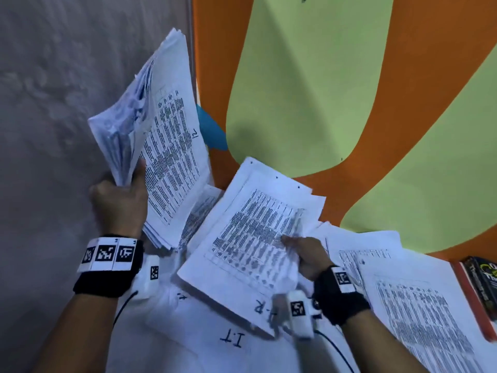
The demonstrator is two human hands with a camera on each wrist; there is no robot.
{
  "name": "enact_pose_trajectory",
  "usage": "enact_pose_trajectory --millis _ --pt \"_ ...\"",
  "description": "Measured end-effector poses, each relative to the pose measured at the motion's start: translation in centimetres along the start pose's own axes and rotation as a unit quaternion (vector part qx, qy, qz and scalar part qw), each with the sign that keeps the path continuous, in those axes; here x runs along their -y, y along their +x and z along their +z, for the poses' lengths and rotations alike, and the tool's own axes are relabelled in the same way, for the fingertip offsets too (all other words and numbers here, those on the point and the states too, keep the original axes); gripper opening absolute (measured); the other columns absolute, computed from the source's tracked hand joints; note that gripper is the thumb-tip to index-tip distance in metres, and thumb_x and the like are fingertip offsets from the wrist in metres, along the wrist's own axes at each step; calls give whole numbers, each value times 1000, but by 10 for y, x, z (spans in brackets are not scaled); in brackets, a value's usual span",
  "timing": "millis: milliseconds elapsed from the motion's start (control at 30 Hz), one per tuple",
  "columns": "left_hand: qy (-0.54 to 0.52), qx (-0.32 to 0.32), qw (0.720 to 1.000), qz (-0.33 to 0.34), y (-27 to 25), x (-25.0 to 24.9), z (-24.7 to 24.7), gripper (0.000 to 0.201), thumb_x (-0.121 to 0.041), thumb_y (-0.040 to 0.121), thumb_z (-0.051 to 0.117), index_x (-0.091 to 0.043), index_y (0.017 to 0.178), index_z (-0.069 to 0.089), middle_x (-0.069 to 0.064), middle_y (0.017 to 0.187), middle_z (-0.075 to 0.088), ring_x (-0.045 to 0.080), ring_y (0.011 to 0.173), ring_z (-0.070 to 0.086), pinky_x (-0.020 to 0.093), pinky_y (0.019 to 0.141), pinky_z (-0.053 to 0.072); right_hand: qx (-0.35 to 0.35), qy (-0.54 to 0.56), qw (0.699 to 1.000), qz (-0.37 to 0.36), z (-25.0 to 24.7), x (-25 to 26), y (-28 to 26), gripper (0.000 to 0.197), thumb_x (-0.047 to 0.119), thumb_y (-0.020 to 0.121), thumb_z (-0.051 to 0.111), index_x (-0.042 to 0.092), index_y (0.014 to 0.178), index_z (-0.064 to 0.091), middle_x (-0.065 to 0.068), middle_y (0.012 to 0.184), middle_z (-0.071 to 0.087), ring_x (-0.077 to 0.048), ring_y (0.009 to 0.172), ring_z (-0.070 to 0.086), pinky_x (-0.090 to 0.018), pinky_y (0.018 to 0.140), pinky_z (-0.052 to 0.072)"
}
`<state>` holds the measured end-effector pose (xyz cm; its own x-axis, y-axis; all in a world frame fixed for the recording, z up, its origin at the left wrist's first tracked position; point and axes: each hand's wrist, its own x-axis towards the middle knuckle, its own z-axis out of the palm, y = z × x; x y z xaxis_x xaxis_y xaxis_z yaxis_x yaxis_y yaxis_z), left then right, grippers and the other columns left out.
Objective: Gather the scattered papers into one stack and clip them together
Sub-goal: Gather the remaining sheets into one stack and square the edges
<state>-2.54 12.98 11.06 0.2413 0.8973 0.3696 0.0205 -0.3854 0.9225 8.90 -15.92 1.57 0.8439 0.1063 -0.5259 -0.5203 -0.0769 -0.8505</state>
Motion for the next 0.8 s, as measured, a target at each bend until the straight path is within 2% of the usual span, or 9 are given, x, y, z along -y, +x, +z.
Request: enact_pose_trajectory --millis 100,233,333,367,467,600,700,733,800 --pt "0 2 1000 10 2 -1 -3 65 -61 73 63 0 92 70 25 93 72 16 84 64 48 74 56 5 36 999 37 44 -11 12 49 7 62 81 -14 101 61 -17 100 64 -34 86 63 -48 91 48" --pt "-22 10 1000 7 1 4 -7 71 -63 70 62 5 89 70 21 80 69 6 77 61 45 73 54 -4 5 999 39 84 -8 6 30 -6 73 65 -14 101 62 -13 72 54 -21 59 51 -28 58 44" --pt "-46 14 999 13 2 10 -7 65 -56 74 65 7 89 70 6 77 61 -23 57 51 35 72 49 10 -9 998 67 105 -5 10 14 -1 78 63 -5 91 65 -10 66 49 -18 69 54 -25 52 46" --pt "-45 11 999 15 1 12 -7 64 -55 75 66 7 88 70 5 77 60 -19 56 53 33 71 47 14 -3 997 80 110 -5 10 4 1 78 64 2 81 63 -10 68 52 -20 71 54 -27 55 44" --pt "-29 1 999 18 3 19 -4 57 -62 75 64 -5 76 67 3 68 59 12 69 60 35 65 47 32 -56 997 52 123 -13 25 23 14 78 67 19 64 49 -7 90 59 -20 81 55 -32 75 53" --pt "-60 1 998 16 -1 18 0 58 -67 76 62 -10 85 70 -9 73 65 12 83 68 39 73 55 -61 -139 988 -3 112 -7 24 22 12 75 72 2 76 52 -11 90 56 -25 91 63 -29 68 46" --pt "-97 29 995 5 -7 14 6 40 -51 83 66 -15 100 70 -31 75 68 -22 76 59 7 68 48 -23 -141 987 -68 80 7 13 36 6 61 77 -11 88 58 -18 83 64 -30 72 67 -33 54 54" --pt "-102 35 994 2 -8 17 8 51 -52 84 64 -5 103 68 -25 78 71 -25 72 57 -1 61 41 -15 -146 984 -96 62 12 5 31 4 63 76 -10 83 58 -19 75 62 -27 61 63 -32 49 52" --pt "-98 32 994 -21 -9 24 14 77 -70 78 58 3 99 66 5 91 74 -6 79 66 2 51 39 -20 -137 981 -138 20 22 -11 19 1 70 74 -6 78 58 -17 68 55 -21 56 54 -31 50 45"
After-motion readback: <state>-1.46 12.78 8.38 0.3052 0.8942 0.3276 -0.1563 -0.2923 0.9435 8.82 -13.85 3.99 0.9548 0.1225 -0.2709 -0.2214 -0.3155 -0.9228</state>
